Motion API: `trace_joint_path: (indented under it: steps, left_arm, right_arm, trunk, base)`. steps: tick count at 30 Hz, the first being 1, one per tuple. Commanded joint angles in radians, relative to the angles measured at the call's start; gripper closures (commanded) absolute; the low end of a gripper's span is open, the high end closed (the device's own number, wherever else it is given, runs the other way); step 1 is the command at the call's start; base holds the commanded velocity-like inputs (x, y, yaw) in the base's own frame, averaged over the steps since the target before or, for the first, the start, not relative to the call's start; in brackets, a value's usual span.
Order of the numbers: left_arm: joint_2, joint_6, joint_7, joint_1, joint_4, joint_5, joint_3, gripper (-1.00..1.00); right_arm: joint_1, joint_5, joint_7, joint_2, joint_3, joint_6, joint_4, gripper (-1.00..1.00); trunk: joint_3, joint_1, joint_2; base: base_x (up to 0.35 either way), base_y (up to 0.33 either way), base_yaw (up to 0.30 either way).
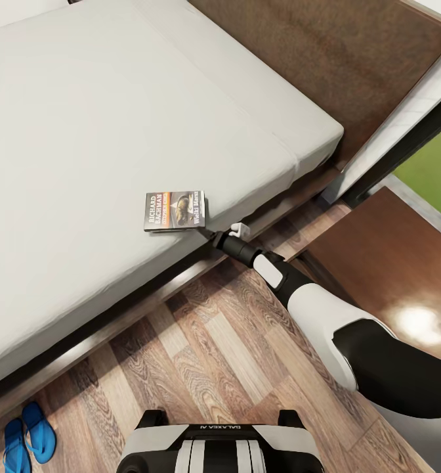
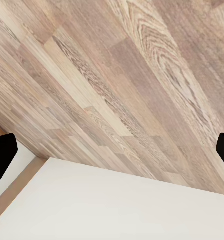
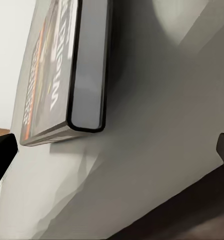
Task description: In the bedroom, move the book from the bed onto either nightstand, and place the two sandals side by side next to the bed.
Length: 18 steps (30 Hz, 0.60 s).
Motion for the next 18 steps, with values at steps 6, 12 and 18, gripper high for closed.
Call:
trace_joint_path:
  steps: [6,12,18]
  left_arm:
    - [0.0,-0.003,0.003,0.0,0.0,0.01,-0.009,-1.0]
    - [0.0,-0.003,0.003,0.0,0.0,0.01,-0.008,-1.0]
    - [0.0,-0.003,0.003,0.0,0.0,0.01,-0.009,-1.0]
  right_arm:
    - [-0.001,-0.062,0.002,0.0,0.003,0.001,0.001,-1.0]
    - [-0.001,-0.086,-0.002,0.0,0.004,-0.001,0.001,-1.0]
    - [-0.001,-0.093,-0.005,0.0,0.004,-0.002,0.001,-1.0]
  trunk:
    - [0.0,0.0,0.0]
    - [0.0,0.0,0.0]
    - [0.0,0.0,0.0]
  base:
    - [0.0,0.0,0.0]
    - [0.0,0.0,0.0]
    - [0.0,0.0,0.0]
